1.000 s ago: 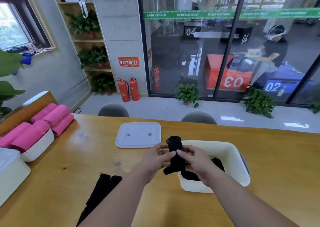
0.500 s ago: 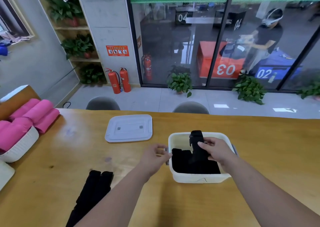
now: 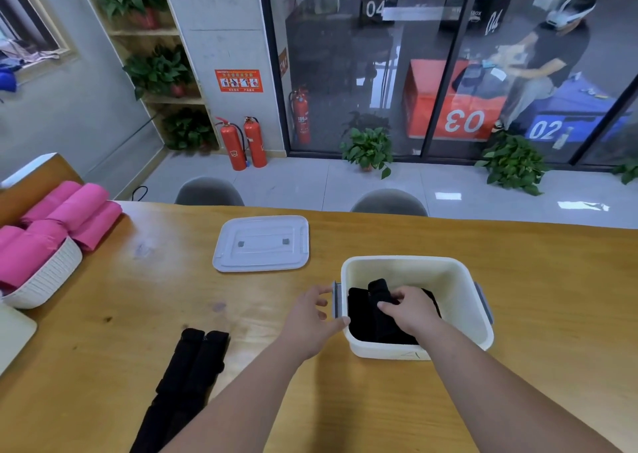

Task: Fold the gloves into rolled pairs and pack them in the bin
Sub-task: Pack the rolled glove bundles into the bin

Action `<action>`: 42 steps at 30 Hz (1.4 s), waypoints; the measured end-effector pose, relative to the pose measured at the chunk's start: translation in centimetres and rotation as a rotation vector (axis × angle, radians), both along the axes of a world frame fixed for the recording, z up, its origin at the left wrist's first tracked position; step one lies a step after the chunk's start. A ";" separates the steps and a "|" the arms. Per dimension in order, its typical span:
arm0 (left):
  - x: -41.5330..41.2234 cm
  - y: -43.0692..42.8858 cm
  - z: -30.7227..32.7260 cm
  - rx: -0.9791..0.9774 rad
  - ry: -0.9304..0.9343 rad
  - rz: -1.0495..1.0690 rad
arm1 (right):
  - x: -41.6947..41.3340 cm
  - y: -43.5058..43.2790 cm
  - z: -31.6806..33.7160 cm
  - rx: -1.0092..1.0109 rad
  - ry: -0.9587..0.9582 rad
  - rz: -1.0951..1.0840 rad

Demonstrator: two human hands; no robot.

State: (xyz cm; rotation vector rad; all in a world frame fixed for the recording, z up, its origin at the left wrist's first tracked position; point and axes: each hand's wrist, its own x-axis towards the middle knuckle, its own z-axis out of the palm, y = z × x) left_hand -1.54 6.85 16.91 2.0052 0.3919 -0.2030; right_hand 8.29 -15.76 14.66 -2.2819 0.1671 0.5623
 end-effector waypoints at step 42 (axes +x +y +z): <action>-6.9 6.0 0.7 0.092 -0.032 0.176 | -3.4 10.3 6.8 0.140 -0.273 0.325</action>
